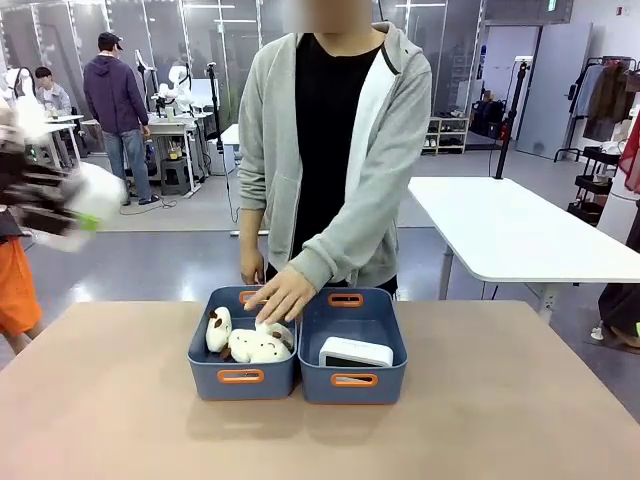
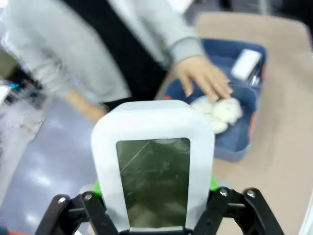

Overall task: Sort the digital clocks into the basket.
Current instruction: Pick up the Digital clock from the table and place it into the empty Plastic storage basket.

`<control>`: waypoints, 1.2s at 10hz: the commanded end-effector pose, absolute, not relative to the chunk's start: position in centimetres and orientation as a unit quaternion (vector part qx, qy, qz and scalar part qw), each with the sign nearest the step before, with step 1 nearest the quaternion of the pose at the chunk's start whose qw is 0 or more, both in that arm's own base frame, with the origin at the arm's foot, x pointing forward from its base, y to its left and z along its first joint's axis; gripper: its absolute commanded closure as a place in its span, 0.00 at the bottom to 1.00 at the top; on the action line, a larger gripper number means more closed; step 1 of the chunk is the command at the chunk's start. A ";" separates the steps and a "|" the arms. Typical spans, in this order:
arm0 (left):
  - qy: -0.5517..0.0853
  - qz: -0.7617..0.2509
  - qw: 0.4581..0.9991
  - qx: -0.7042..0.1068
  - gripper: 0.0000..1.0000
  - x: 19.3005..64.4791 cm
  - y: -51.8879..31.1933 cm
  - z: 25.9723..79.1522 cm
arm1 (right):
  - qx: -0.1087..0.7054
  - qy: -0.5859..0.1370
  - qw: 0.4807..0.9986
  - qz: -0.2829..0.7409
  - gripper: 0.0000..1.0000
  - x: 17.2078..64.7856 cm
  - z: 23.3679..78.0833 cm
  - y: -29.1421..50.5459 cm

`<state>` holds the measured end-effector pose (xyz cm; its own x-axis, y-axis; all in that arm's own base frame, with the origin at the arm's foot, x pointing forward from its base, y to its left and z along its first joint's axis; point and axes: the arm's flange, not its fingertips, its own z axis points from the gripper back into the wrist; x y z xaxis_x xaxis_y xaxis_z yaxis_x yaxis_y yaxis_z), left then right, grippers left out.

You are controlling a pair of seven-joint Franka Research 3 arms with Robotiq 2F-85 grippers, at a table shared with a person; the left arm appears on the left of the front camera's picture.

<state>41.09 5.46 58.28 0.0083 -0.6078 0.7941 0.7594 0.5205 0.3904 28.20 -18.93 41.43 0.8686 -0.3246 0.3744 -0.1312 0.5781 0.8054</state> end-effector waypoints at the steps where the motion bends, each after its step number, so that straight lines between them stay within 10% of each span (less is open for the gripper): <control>1: -0.618 -0.376 0.690 -0.029 0.88 32.7 15.2 58.2 | 0.458 -0.248 0.852 -0.059 0.00 28.1 41.6 -18.9; 5: -0.634 -0.329 0.699 -0.028 0.88 29.6 19.5 55.0 | 0.458 -0.248 0.852 -0.059 0.00 28.1 41.6 -18.9; 12: -0.372 -0.734 0.568 -0.001 0.88 45.9 -18.9 58.9 | 0.458 -0.248 0.852 -0.059 0.00 28.1 41.6 -18.9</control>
<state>42.61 -18.18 57.23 -0.3221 -0.7844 0.5301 0.8665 -0.0188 0.4988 28.20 -18.90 41.46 0.8687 -0.3238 0.3749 -0.1319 0.5782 0.8051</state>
